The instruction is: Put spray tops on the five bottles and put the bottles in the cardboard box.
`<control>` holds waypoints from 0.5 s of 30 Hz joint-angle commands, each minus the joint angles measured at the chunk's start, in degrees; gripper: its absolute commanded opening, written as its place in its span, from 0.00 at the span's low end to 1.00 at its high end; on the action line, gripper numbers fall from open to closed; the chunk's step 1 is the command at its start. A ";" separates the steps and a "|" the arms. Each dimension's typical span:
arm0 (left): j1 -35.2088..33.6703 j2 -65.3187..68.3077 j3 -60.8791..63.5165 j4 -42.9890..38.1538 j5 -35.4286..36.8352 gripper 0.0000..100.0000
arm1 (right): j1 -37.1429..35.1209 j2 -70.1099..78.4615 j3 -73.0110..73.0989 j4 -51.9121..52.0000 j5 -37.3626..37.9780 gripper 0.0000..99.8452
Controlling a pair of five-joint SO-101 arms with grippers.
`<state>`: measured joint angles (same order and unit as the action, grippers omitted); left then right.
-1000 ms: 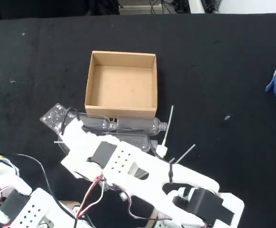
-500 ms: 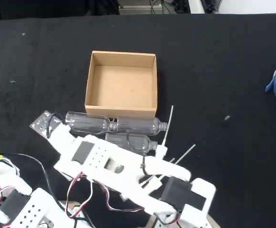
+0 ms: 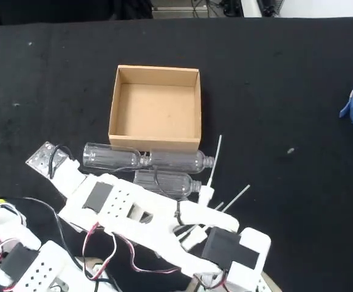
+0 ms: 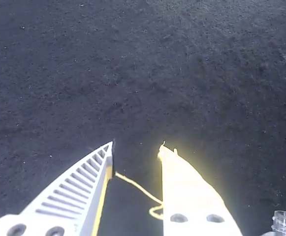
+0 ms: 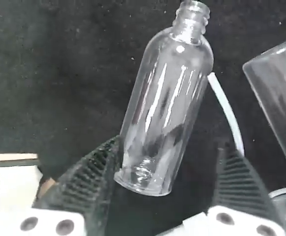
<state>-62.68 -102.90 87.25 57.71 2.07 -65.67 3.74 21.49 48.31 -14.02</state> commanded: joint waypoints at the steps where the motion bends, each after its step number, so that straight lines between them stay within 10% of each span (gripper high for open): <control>1: 0.48 -0.62 -1.10 0.26 -0.35 0.03 | -1.58 -7.08 -1.80 -1.14 1.14 0.31; 15: 8.57 -0.09 -5.93 0.44 -8.44 0.03 | 21.89 -34.42 -1.80 17.23 11.78 0.20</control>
<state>-55.82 -102.90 86.73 57.89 -5.41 -53.19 -23.34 21.49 60.88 -5.32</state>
